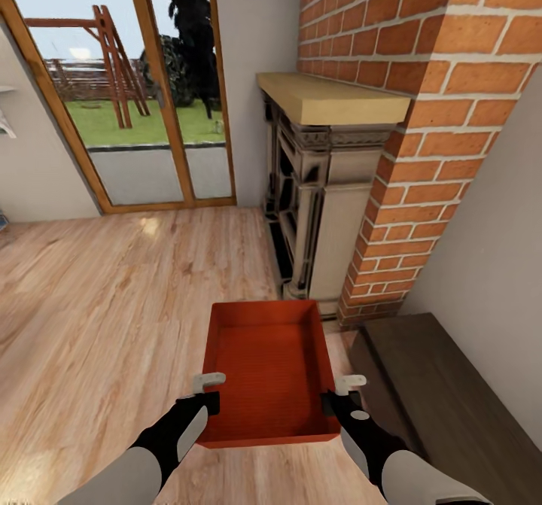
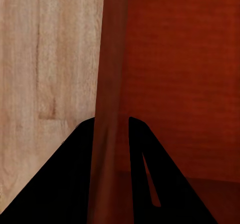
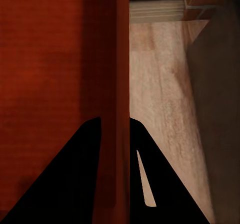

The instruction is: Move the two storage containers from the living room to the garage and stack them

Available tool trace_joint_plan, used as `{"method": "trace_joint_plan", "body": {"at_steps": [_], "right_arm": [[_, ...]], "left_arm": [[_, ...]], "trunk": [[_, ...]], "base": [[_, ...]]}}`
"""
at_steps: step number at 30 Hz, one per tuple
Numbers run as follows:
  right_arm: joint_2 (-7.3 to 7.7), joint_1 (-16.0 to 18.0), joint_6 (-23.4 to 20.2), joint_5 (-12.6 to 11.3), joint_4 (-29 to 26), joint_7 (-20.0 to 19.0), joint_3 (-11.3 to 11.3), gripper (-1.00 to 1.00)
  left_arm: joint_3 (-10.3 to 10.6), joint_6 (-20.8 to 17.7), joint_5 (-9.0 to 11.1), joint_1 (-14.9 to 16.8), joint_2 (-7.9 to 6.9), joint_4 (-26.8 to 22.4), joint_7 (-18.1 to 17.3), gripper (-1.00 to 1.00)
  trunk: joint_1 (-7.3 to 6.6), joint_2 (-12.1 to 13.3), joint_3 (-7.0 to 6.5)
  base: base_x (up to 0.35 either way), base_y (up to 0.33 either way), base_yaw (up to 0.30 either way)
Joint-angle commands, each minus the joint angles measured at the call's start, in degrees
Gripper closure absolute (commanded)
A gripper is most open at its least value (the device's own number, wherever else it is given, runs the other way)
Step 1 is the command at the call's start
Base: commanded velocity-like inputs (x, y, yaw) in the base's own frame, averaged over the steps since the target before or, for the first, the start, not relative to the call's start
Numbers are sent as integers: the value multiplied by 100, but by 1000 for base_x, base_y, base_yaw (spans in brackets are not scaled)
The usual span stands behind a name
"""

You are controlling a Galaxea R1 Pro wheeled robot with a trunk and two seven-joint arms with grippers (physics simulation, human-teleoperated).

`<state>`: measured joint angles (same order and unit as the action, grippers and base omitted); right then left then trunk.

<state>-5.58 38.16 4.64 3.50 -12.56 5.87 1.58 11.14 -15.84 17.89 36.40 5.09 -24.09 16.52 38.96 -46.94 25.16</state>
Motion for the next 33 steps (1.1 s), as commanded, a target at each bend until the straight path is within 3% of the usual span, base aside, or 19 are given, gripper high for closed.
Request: {"method": "trace_joint_plan", "body": {"at_steps": [1,11,33], "right_arm": [[4,-1,18,20,17,37,-53,100],[4,-1,19,20,17,45,-53,100],[4,-1,19,11,17,45,-53,100]], "left_arm": [[-156,140,-146,8,-26,-25,225,100],[-156,137,-146,8,-26,-25,227,100],[-156,138,-146,8,-26,-27,227,100]], "trunk": [[1,-5,0],[1,-5,-72],[1,-5,-259]], "base": [[0,0,224],[0,0,167],[0,0,67]]}}
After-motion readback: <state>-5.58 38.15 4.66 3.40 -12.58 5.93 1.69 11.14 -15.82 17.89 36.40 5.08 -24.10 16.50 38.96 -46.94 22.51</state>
